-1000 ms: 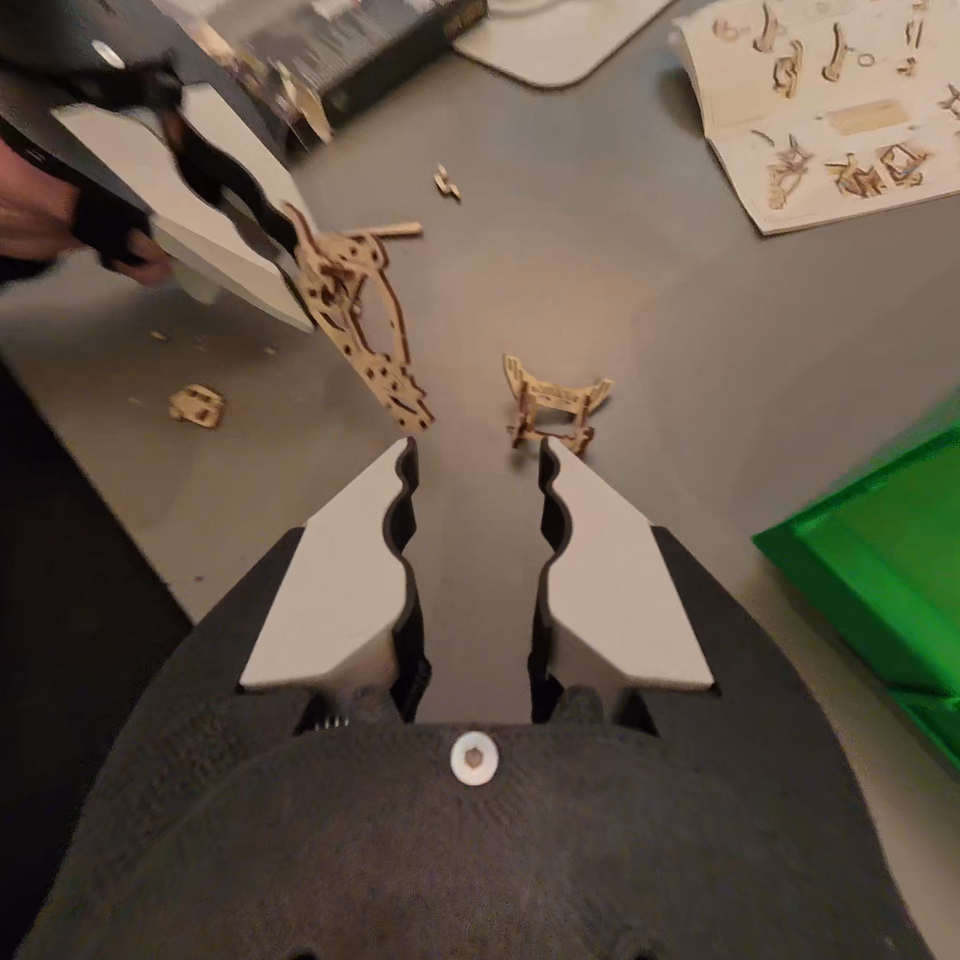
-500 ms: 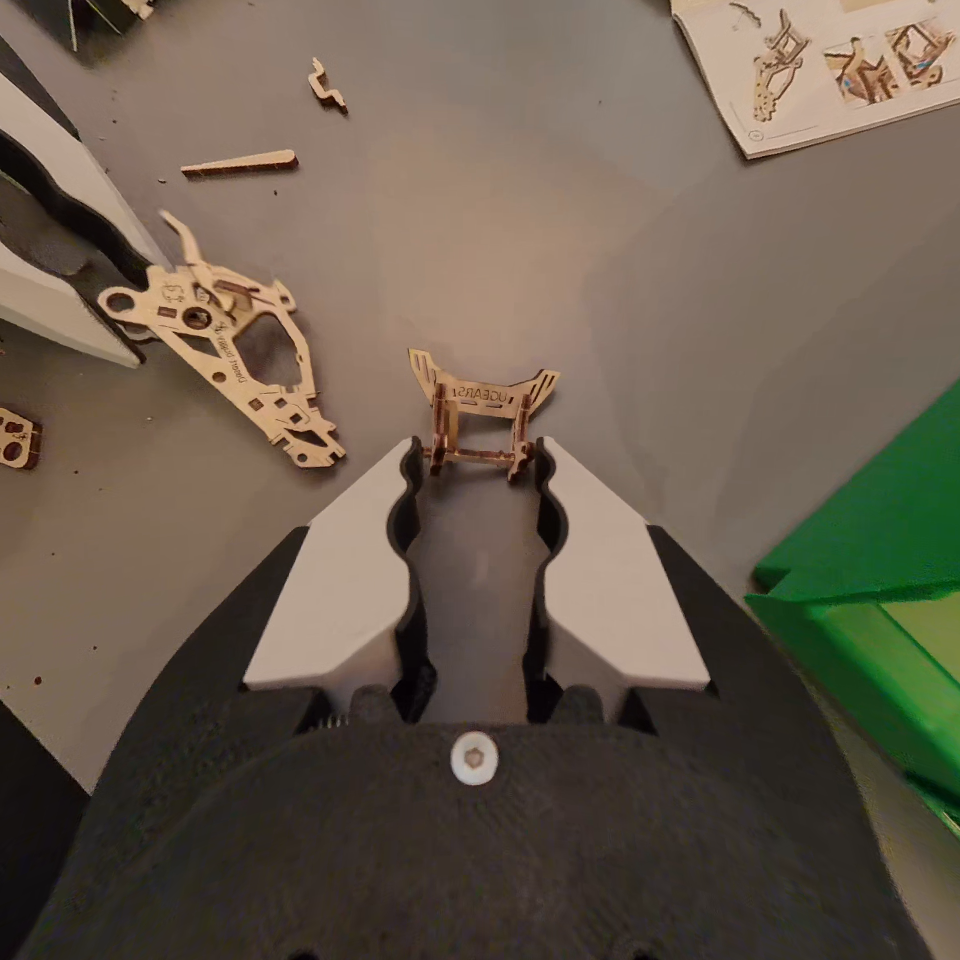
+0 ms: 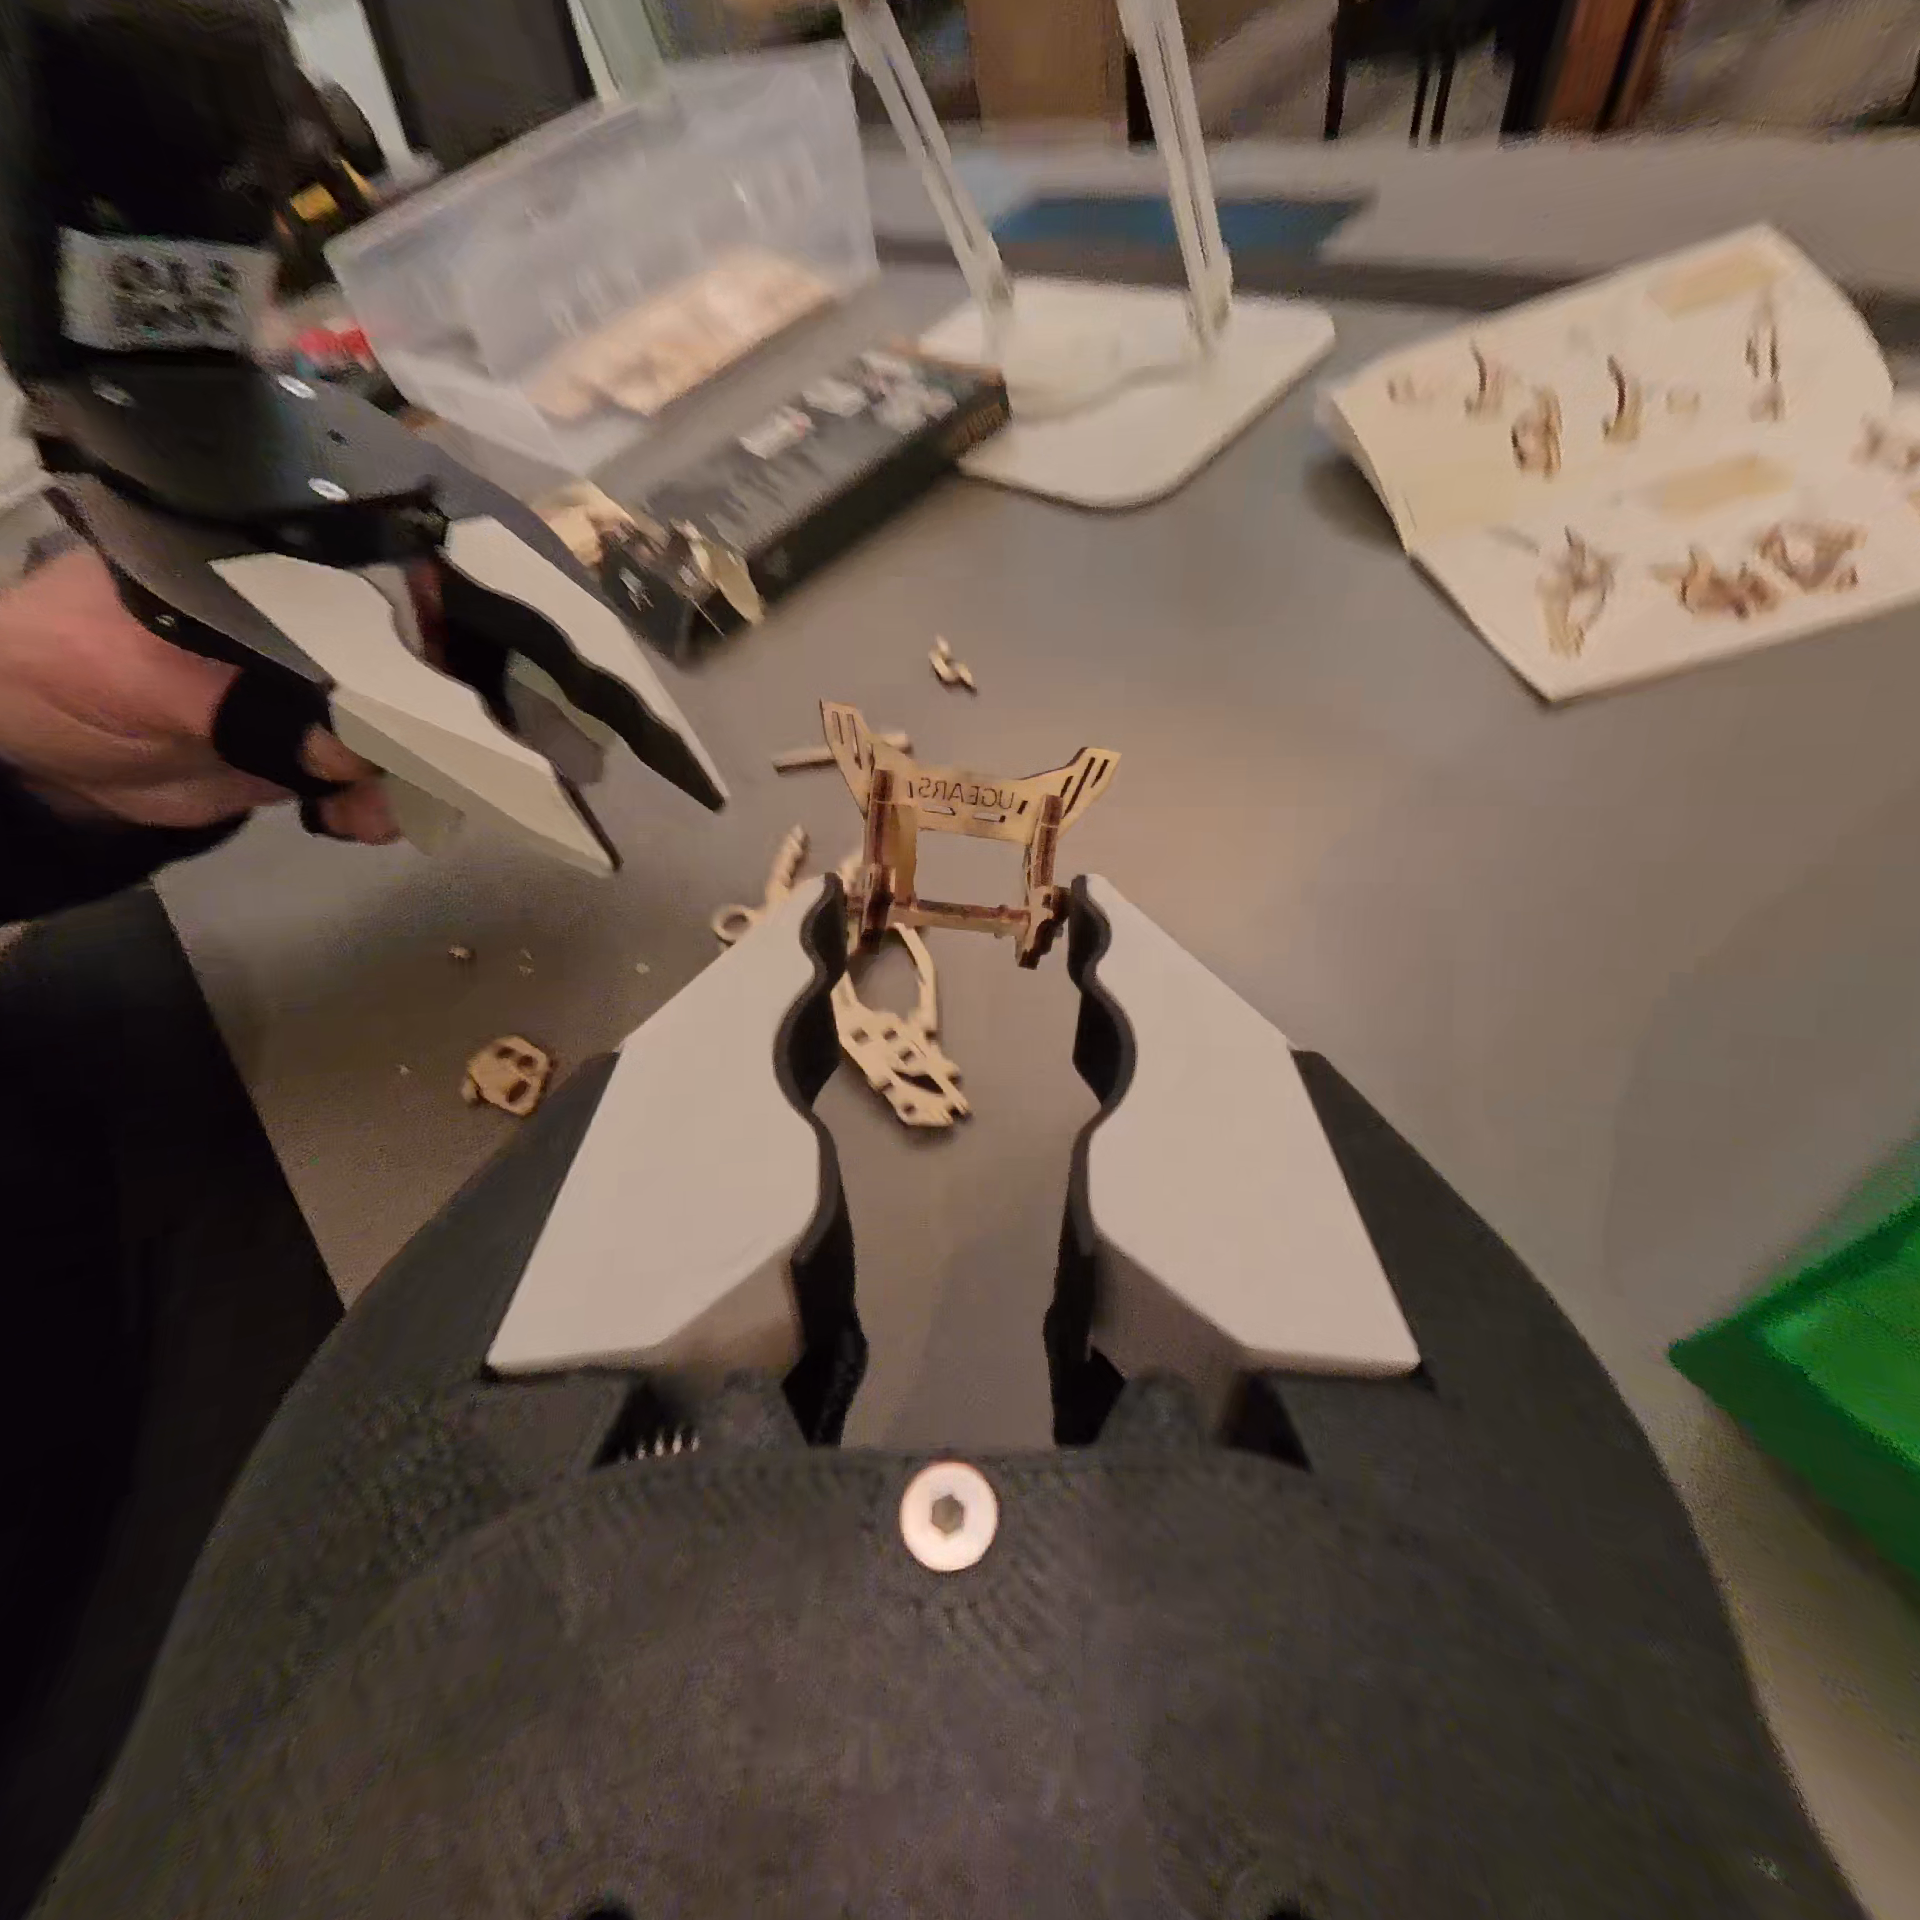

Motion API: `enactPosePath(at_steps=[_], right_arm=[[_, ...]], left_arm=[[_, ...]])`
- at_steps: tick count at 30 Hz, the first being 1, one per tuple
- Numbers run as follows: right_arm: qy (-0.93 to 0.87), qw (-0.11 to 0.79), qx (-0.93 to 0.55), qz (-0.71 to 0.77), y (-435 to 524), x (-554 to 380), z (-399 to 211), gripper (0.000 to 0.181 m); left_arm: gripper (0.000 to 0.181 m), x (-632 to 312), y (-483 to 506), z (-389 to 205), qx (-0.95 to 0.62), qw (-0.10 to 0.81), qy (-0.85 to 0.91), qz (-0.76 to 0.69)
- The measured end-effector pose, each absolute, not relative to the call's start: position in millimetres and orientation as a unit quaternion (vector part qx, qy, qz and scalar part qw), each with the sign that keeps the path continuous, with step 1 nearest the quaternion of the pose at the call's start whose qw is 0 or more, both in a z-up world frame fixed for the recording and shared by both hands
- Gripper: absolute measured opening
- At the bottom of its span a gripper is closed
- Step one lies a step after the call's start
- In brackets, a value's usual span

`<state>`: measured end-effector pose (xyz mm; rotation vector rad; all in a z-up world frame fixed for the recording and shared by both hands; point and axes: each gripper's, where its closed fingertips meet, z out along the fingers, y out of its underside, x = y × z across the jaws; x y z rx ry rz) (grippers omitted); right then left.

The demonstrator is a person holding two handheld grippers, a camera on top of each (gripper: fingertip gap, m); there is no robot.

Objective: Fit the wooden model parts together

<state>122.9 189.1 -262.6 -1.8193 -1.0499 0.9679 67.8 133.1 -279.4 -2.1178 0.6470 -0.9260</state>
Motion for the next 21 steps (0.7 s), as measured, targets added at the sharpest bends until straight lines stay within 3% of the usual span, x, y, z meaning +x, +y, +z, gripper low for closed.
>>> enactPosePath(at_steps=[5, 8, 15, 19, 21], right_arm=[[-0.443, 0.482, -0.661, 0.367, 174, 108, -228, 0.040], [-0.479, 0.525, -0.642, 0.286, 171, 105, -222, 0.040], [-0.535, 0.589, -0.591, 0.130, 163, 95, -211, 0.040], [-0.545, 0.602, -0.575, 0.103, 161, 92, -207, 0.040], [-0.549, 0.599, -0.572, 0.112, 158, 90, -205, 0.049]], left_arm=[[0.049, 91, 142, -236, -0.756, 0.403, 0.211, -0.470], [0.046, 91, 148, -215, -0.728, 0.437, 0.188, -0.494], [0.010, 91, 151, -210, -0.746, 0.462, 0.217, -0.428], [0.007, 89, 149, -207, -0.741, 0.471, 0.219, -0.425], [0.007, 86, 148, -203, -0.730, 0.480, 0.226, -0.431]])
